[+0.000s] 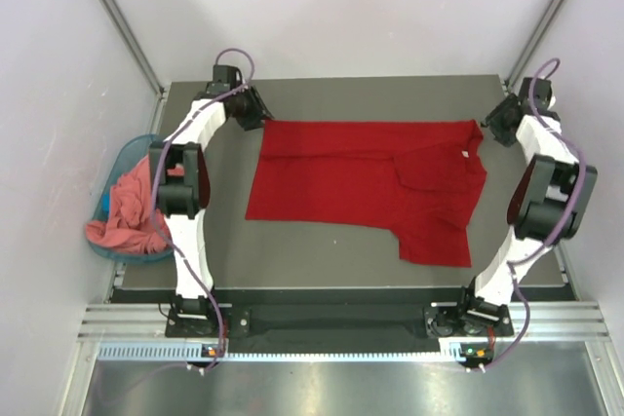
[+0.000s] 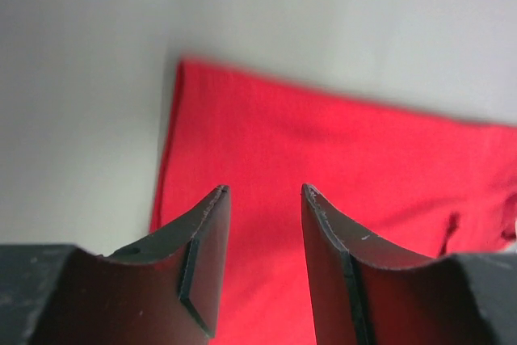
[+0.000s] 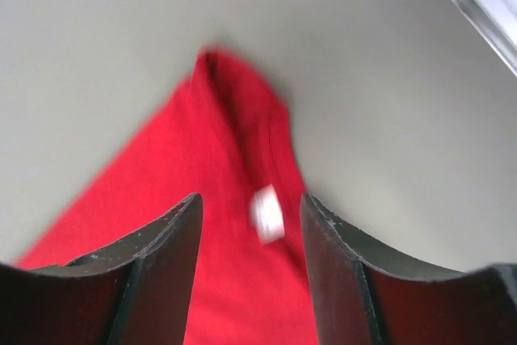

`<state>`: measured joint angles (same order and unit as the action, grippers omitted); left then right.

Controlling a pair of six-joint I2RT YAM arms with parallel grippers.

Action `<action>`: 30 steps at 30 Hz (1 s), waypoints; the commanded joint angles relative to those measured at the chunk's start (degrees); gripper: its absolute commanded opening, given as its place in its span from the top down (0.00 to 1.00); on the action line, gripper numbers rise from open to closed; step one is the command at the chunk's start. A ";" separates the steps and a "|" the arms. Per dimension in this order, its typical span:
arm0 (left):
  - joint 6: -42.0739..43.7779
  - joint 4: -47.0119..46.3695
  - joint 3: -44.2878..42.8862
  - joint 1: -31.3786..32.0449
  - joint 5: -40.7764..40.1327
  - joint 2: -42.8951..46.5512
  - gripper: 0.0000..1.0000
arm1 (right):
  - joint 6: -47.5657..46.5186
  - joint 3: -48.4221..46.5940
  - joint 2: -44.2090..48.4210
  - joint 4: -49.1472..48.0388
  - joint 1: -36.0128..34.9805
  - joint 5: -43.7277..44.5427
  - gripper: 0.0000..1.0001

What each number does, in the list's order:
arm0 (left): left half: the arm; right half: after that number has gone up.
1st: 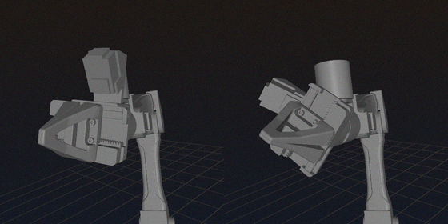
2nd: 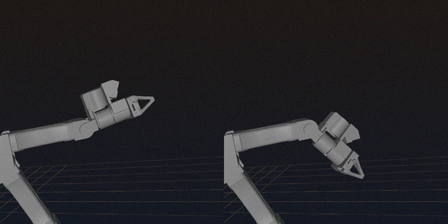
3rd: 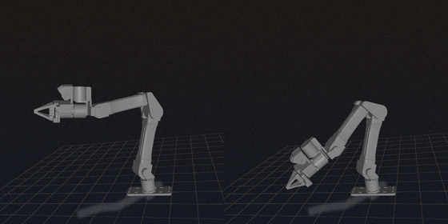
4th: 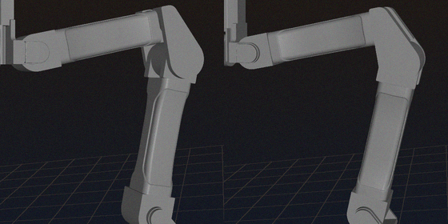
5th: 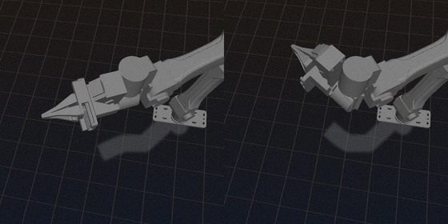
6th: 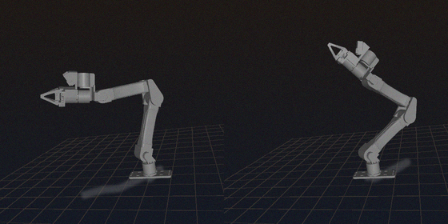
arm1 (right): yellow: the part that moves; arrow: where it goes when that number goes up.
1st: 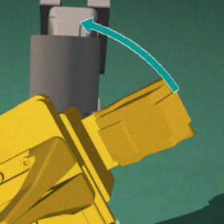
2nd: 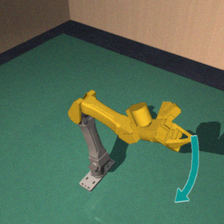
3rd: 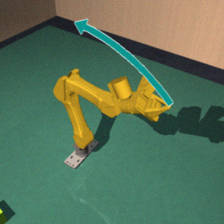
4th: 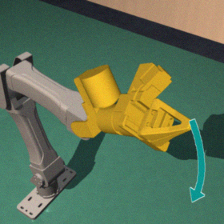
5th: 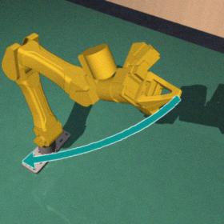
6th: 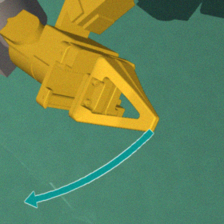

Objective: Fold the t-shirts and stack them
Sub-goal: Fold the tshirt

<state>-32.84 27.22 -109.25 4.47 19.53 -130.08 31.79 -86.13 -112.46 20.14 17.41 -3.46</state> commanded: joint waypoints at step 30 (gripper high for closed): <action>4.45 -1.03 51.07 4.32 6.50 50.62 0.57 | 42.74 46.05 51.55 42.61 -22.34 24.11 0.47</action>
<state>-28.58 29.08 -58.92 8.47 26.02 -82.46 70.30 -39.00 -61.91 58.00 -8.08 13.52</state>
